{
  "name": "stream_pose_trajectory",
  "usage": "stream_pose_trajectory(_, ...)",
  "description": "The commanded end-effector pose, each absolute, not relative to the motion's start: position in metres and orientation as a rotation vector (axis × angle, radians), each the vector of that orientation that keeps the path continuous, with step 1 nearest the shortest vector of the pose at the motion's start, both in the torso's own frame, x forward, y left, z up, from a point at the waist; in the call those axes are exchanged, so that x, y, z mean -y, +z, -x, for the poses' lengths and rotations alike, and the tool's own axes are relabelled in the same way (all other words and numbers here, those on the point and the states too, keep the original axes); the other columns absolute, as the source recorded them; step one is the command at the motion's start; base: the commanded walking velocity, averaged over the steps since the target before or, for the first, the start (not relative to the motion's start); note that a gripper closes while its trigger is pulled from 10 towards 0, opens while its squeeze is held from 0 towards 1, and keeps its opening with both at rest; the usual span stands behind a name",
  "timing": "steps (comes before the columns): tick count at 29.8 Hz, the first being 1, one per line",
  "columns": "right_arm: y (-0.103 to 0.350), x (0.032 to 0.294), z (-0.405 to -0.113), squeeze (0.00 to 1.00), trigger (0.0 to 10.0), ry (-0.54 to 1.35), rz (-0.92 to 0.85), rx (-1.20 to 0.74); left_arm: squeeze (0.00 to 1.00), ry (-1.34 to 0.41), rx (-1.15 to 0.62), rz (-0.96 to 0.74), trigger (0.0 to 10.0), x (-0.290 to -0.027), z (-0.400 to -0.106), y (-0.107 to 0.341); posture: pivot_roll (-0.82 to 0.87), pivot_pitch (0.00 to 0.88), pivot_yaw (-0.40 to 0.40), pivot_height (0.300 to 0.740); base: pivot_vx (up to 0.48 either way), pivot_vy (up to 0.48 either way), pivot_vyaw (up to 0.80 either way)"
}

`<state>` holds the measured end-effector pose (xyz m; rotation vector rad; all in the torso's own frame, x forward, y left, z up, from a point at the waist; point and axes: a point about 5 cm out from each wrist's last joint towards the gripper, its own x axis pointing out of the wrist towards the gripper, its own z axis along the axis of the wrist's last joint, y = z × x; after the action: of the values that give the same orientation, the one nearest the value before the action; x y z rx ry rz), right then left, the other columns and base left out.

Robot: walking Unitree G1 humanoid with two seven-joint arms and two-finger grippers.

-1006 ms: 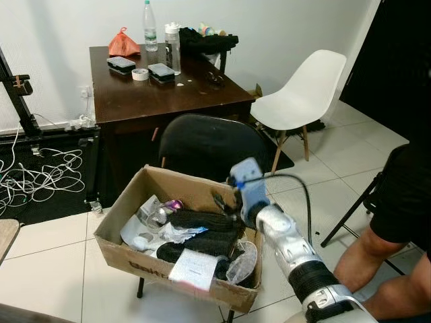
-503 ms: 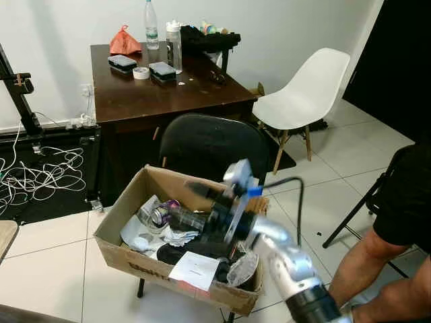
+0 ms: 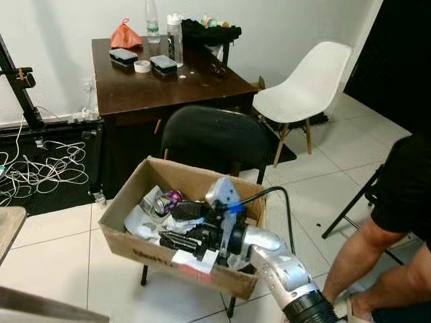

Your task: Picking trash to rubbish bin

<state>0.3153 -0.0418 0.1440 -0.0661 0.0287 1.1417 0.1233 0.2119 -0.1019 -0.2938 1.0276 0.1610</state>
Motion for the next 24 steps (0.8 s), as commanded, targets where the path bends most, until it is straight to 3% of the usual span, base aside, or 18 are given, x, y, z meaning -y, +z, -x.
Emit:
stream_pose_trajectory(1, 0.134, 0.043, -0.314, 0.00, 10.0, 1.132, 0.102, -0.059, 0.00, 0.146, -1.097, 0.290, 10.0, -0.209, -0.105, -0.108, -0.07, 0.156, 0.004, 0.740, -0.345, 0.000, 0.00)
stream_pose_trajectory(10, 0.105, 0.055, -0.320, 0.00, 10.0, 1.029, 0.198, -0.197, 0.00, 0.146, -1.099, 0.281, 10.0, -0.207, -0.106, -0.108, -0.06, 0.157, 0.004, 0.740, -0.345, 0.000, 0.00)
stream_pose_trajectory(15, 0.067, 0.075, -0.320, 0.00, 10.0, 0.893, 0.263, -0.353, 0.00, 0.147, -1.092, 0.282, 10.0, -0.207, -0.109, -0.107, -0.06, 0.157, 0.004, 0.740, -0.345, 0.000, 0.00)
stream_pose_trajectory(24, -0.001, 0.124, -0.293, 0.00, 10.0, 0.590, 0.306, -0.623, 0.00, 0.161, -1.114, 0.264, 10.0, -0.219, -0.095, -0.109, -0.06, 0.160, 0.006, 0.740, -0.342, 0.000, 0.00)
